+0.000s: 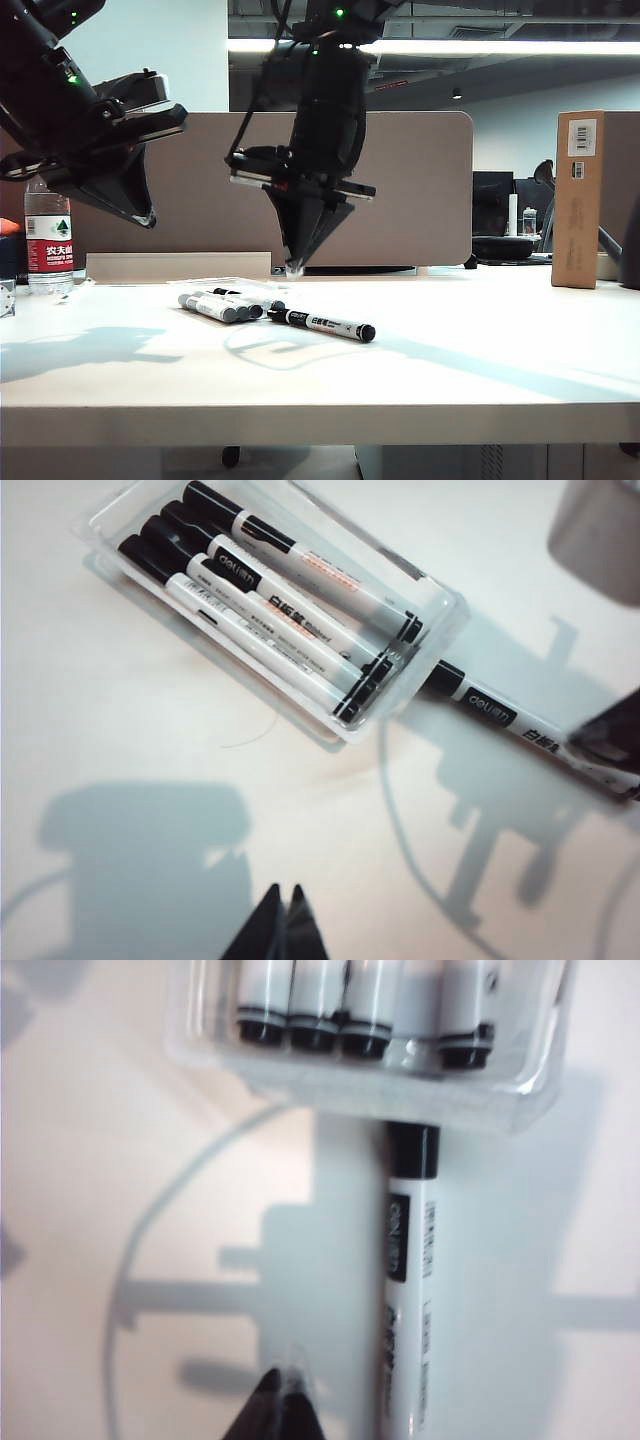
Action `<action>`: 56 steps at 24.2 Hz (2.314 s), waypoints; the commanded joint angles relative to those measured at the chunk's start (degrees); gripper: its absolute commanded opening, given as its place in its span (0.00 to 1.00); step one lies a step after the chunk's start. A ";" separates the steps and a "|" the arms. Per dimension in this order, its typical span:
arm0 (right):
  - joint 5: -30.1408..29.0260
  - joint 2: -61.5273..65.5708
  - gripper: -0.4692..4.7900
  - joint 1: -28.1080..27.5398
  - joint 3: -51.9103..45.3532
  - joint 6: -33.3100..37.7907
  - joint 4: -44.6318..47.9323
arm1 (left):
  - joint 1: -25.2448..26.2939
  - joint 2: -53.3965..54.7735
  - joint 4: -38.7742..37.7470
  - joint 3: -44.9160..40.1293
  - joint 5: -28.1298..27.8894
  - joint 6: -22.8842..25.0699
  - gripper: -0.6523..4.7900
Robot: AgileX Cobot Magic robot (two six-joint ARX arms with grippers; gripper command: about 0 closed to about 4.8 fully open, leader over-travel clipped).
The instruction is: Pick up the markers scattered on the table and put them into the packaging box, making sure the markers fit the shape of the box's grooves.
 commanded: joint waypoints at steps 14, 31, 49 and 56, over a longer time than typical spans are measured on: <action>5.90 2.12 0.56 -1.99 -0.55 -0.85 -0.11 | -0.07 -0.57 0.20 0.07 -0.13 0.74 0.11; 6.03 6.64 0.13 -1.55 -1.57 -0.37 -0.50 | -0.07 -1.31 -1.07 0.07 -0.17 0.57 0.11; 1.18 -3.63 0.08 -1.55 -1.16 3.23 2.99 | -0.07 -1.70 -1.09 0.07 -2.99 0.76 0.11; -3.54 -2.12 0.08 -1.51 -0.22 3.28 22.32 | -0.07 -3.85 -2.14 0.07 -2.97 0.74 0.11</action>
